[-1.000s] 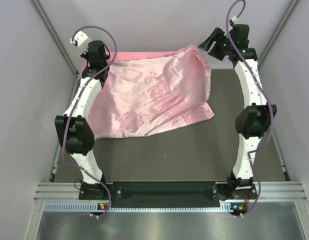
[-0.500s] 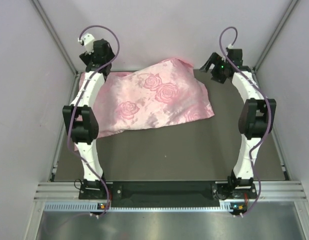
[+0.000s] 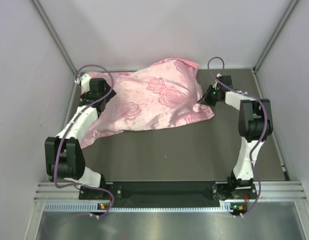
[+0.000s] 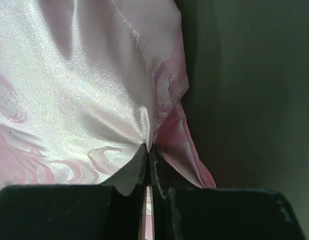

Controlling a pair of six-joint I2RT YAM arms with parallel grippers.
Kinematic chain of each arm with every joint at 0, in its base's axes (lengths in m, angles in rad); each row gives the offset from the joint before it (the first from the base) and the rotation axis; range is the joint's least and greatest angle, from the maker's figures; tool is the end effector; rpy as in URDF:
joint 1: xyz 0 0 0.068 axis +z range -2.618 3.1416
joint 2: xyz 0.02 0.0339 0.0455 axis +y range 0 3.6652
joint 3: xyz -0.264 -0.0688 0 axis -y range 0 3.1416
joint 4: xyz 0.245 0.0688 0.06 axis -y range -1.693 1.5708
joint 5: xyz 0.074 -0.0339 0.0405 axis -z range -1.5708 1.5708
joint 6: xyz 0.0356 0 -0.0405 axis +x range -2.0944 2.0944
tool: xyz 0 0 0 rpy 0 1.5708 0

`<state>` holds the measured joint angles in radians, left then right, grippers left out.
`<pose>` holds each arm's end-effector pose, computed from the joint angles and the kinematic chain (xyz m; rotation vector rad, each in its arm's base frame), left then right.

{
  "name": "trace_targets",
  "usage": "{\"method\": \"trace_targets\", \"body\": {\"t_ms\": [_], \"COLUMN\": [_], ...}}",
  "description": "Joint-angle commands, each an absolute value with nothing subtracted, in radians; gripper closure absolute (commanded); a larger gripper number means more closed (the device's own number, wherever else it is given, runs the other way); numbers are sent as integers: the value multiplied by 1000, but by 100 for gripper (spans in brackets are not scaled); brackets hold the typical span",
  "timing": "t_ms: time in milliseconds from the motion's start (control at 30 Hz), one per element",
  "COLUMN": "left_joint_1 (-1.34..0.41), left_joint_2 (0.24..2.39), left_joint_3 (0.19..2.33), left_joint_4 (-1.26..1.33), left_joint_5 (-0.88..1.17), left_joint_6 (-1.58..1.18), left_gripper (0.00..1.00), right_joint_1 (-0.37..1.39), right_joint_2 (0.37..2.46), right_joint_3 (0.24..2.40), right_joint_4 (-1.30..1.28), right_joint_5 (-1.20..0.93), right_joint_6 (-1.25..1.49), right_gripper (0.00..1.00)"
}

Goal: Put the pillow into the pillowcase

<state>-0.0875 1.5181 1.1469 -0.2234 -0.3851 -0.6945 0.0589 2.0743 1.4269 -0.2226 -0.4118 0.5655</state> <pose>0.3447 -0.0168 0.2842 -0.8373 1.9444 -0.0465 0.4461 0.0406 0.1633 0.4399 2.4575 0.7742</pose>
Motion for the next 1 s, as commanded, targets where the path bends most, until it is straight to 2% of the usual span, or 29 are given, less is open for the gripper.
{"method": "trace_targets", "body": {"t_ms": [0,200,300,433,600,767,967], "left_joint_1": [-87,-98,-107,-115,-115,-115,-115], "left_joint_2": [1389,1241,1175,1094,960,804,562], "left_joint_3": [1097,985,950,936,937,953,914], "left_joint_4": [-184,-192,-209,-273,-359,-455,-540], "left_joint_5": [-344,-333,-330,-285,-137,-74,-46], "left_joint_6": [-709,-689,-672,-657,-580,-514,-485], "left_gripper": [8,9,9,9,4,1,1], "right_joint_1": [64,52,51,49,41,43,41], "right_joint_2": [1922,1599,1468,1332,1083,725,361], "right_joint_3": [1250,875,778,759,766,736,709], "right_joint_4": [-163,-68,-75,-194,-253,-265,-408], "right_joint_5": [-396,-333,-325,-221,-270,-319,-111], "right_joint_6": [537,551,546,512,486,430,391], "right_gripper": [100,100,100,12,0,0,0]}}
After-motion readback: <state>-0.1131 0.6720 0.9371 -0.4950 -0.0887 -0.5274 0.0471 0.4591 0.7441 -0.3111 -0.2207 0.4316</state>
